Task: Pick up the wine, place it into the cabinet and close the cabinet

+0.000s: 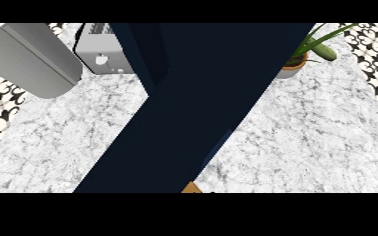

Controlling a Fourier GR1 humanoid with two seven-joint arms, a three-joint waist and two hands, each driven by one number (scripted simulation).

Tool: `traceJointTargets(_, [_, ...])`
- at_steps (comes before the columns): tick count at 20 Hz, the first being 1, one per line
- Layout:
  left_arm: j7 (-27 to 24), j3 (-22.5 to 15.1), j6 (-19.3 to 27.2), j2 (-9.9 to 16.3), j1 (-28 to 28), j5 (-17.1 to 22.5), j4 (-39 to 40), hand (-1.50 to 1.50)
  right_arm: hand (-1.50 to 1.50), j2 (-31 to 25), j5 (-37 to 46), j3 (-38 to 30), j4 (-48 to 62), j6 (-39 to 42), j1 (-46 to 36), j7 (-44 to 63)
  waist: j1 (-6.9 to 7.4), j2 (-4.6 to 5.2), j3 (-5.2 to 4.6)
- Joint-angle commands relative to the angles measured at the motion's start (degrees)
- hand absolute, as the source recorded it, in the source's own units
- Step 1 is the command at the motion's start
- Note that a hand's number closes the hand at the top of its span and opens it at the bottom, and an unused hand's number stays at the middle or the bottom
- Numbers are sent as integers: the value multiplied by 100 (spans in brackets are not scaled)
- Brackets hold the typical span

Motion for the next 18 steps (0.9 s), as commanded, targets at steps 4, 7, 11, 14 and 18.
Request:
traceJointTargets(4, [369,786,-494,87,269,507,-171,-150,150,22,-239,-408,1759,-1248,-1803,-354,53,43,9])
traceJointTargets(7, [319,1093,-1112,16,429,579,156,-150,150,22,-345,-732,2084,-1350,-2494,-181,20,31,7])
traceJointTargets(11, [558,1276,-1137,-91,470,589,18,-150,150,23,-616,-1239,3030,-1136,-2926,-567,-24,49,14])
traceJointTargets(14, [721,1502,-1330,-166,514,607,122,-150,150,23,-656,-1534,3449,-1079,-3296,-642,-53,42,14])
traceJointTargets(18, [1119,1255,-1134,-162,41,568,199,-150,150,-35,-525,-1959,4364,-693,-3446,-1471,-122,73,14])
